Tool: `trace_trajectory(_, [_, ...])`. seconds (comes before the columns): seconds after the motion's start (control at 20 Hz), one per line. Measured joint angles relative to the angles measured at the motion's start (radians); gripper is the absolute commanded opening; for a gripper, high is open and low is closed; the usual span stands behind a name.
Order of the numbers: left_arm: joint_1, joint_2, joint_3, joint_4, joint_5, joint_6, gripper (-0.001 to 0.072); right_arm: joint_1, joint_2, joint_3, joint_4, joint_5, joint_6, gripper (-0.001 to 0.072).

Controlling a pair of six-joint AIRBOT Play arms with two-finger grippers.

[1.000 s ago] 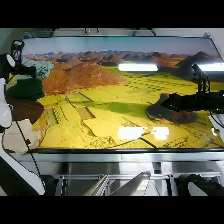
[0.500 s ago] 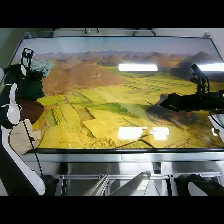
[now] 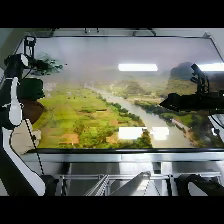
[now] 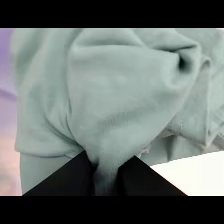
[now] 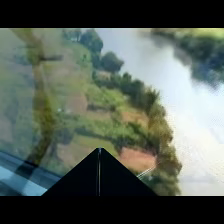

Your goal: Fold the shirts.

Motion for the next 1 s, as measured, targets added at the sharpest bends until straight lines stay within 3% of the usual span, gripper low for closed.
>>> trace_trajectory(0.4, [-0.229, 0.276, -0.192, -0.572, -0.412, 0.138, 0.0026, 0.0, -0.003, 0.0, 0.0, -0.001, 0.0, 0.0024])
trace_trajectory(0.55, [-0.335, 0.352, -0.331, -0.705, -0.552, 0.126, 0.0023, -0.001, -0.008, 0.0, 0.0, -0.002, 0.0, 0.0025])
trace_trajectory(0.7, [-0.432, 0.385, -0.454, -0.761, -0.605, 0.095, 0.0021, -0.001, -0.012, 0.0, 0.0, 0.001, 0.0, 0.0025])
trace_trajectory(0.75, [-0.458, 0.39, -0.486, -0.773, -0.608, 0.091, 0.007, -0.001, -0.012, 0.0, 0.0, 0.003, 0.0, 0.0027])
trace_trajectory(0.85, [-0.5, 0.397, -0.54, -0.788, -0.603, 0.08, 0.0572, -0.001, -0.013, 0.0, 0.0, 0.01, 0.0, 0.0033])
trace_trajectory(0.9, [-0.513, 0.399, -0.557, -0.796, -0.603, 0.076, 0.0696, -0.001, -0.013, 0.0, 0.0, 0.016, 0.0, 0.009])
trace_trajectory(0.95, [-0.519, 0.401, -0.567, -0.799, -0.603, 0.065, 0.0713, -0.001, -0.013, 0.0, -0.001, 0.025, -0.002, 0.0322])
trace_trajectory(1.0, [-0.52, 0.402, -0.575, -0.799, -0.604, 0.056, 0.0713, -0.001, -0.013, 0.0, 0.0, 0.034, -0.008, 0.0504])
